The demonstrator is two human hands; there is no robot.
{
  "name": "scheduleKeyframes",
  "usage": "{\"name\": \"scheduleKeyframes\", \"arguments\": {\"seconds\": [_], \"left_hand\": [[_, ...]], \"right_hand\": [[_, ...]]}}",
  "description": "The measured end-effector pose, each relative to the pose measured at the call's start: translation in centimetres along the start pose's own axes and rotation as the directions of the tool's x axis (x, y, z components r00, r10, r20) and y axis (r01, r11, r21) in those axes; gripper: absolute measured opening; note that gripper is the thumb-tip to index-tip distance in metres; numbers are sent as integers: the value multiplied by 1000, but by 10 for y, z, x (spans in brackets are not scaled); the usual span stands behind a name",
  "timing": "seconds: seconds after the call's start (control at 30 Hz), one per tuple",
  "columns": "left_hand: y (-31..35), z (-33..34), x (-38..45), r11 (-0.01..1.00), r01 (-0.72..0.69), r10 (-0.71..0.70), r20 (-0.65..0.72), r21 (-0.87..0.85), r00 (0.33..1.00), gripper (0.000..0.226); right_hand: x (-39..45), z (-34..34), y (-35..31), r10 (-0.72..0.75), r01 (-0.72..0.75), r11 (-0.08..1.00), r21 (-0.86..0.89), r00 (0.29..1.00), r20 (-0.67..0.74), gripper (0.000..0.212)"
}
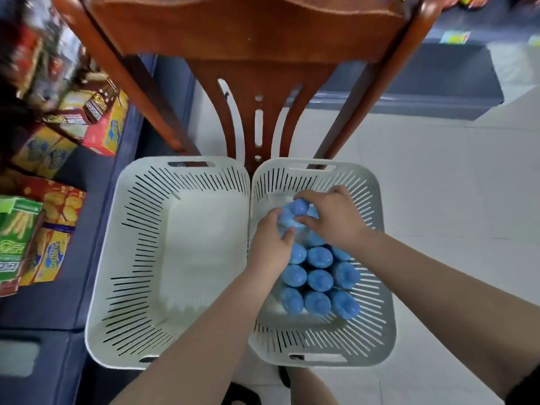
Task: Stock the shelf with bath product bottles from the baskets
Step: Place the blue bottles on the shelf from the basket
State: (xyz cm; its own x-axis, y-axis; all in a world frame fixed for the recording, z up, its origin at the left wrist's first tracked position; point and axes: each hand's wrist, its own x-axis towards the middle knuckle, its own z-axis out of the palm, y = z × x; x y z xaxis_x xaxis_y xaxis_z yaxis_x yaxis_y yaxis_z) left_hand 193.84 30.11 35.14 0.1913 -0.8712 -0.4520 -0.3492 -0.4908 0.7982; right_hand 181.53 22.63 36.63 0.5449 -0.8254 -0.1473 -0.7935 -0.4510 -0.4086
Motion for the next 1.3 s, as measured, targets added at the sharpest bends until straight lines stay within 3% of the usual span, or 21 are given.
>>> {"name": "scheduleKeyframes", "arguments": {"seconds": [0.2,0.4,0.5,0.77,0.93,1.1,1.3], "left_hand": [[78,-79,-53,974,-140,106,-184,-180,977,13],[143,-178,-124,892,-362,241,-392,-271,888,21],[161,-232,-170,845,-434,256,-477,-311,841,8],[171,-364,-310,810,-545,248,-717,-216,652,12],[166,-416,-400,802,-592,287,-818,-80,499,23],[155,-455,-472,840,-543,244,-902,13,356,16],[133,-489,-544,869,-487,205,-961,92,185,15]], "right_hand": [[-10,-110,-70,-129,156,951,266,985,-115,34],[-14,-206,-181,-248,312,818,484,949,-193,24],[-14,-242,-245,-331,400,724,562,916,-226,24],[-33,-296,-431,-611,585,463,667,755,-238,30],[-63,-312,-530,-729,635,299,712,633,-259,18],[-95,-318,-615,-823,661,149,735,495,-279,18],[-130,-309,-703,-878,627,51,778,399,-264,12]]}}
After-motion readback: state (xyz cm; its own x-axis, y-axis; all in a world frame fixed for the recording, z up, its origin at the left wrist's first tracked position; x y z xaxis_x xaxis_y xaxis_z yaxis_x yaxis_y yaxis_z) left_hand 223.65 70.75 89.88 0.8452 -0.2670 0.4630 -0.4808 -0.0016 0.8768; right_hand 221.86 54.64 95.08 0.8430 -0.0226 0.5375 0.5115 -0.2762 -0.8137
